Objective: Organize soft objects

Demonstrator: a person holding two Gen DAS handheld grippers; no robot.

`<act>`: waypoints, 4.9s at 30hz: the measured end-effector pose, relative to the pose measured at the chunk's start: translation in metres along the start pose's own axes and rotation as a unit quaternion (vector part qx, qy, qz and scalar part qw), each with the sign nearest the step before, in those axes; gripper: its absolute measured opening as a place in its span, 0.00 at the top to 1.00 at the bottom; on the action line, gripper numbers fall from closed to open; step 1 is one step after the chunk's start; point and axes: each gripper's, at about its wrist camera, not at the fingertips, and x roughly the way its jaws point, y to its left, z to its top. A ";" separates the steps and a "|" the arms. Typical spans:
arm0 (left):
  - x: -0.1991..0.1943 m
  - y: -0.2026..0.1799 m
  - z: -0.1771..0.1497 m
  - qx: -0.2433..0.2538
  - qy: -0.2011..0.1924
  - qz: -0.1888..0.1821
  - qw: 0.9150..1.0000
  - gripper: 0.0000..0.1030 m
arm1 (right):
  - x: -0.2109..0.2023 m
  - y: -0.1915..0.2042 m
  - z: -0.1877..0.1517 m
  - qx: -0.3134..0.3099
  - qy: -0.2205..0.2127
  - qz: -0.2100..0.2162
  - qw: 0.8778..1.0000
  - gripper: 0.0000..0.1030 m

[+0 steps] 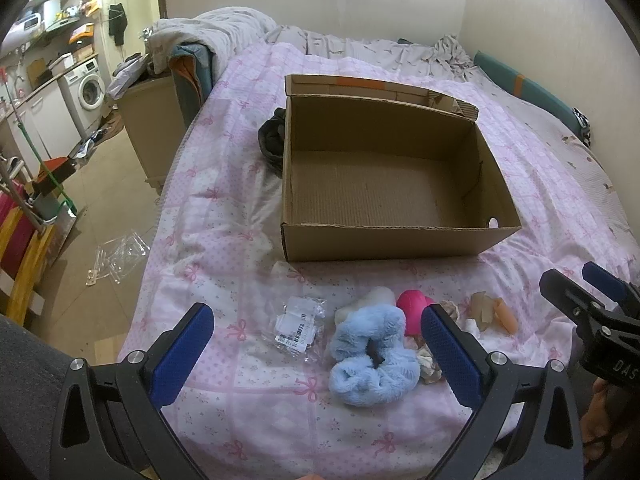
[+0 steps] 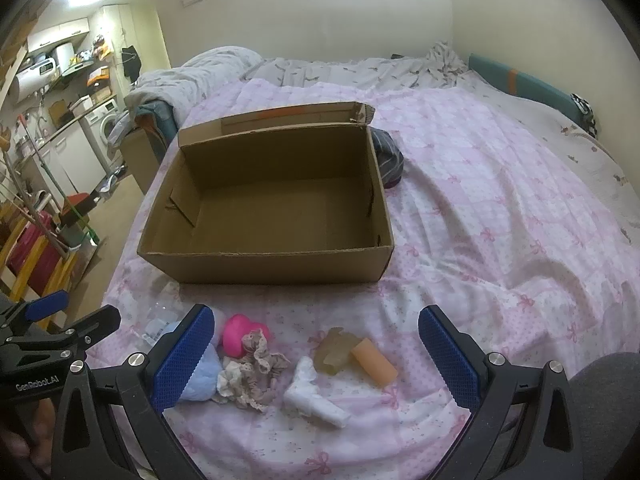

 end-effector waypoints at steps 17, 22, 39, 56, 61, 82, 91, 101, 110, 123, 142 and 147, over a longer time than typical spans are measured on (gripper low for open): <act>0.000 0.000 0.002 0.008 -0.001 0.001 1.000 0.00 | 0.000 0.000 0.000 0.002 0.004 0.001 1.000 0.00; 0.000 -0.001 0.002 0.007 0.000 0.003 1.000 0.00 | 0.000 0.000 0.000 0.002 0.004 0.000 1.000 0.00; 0.001 -0.002 -0.001 0.007 -0.001 0.008 1.000 0.00 | 0.004 -0.001 -0.002 0.003 0.007 0.000 1.000 0.00; 0.002 -0.002 0.000 0.009 -0.001 0.009 1.000 0.00 | 0.004 -0.002 -0.001 0.004 0.007 0.001 1.000 0.00; 0.002 -0.002 0.000 0.009 -0.001 0.008 1.000 0.00 | 0.004 -0.002 -0.001 0.004 0.008 0.001 1.000 0.00; 0.057 0.052 0.065 -0.028 0.130 0.046 0.990 0.00 | 0.016 -0.022 0.049 0.019 0.030 0.032 0.999 0.00; 0.130 0.054 0.028 -0.066 0.284 -0.019 0.956 0.21 | 0.055 -0.049 0.030 0.079 0.090 0.025 0.992 0.00; 0.163 0.024 0.008 -0.027 0.298 -0.012 0.954 0.54 | 0.063 -0.065 0.025 0.114 0.113 0.022 0.987 0.00; 0.143 0.028 0.008 -0.048 0.279 -0.038 0.958 0.73 | 0.070 -0.069 0.024 0.134 0.128 0.045 0.982 0.00; 0.089 0.062 0.022 -0.090 0.233 -0.044 0.967 0.73 | 0.110 -0.079 -0.011 0.130 0.271 0.056 0.952 0.32; 0.067 0.067 0.031 -0.096 0.197 -0.049 0.975 0.73 | 0.104 -0.084 -0.015 0.146 0.265 0.052 0.952 0.94; 0.038 0.062 0.046 -0.107 0.160 -0.058 0.980 0.73 | 0.071 -0.076 0.001 0.149 0.232 0.100 0.956 0.94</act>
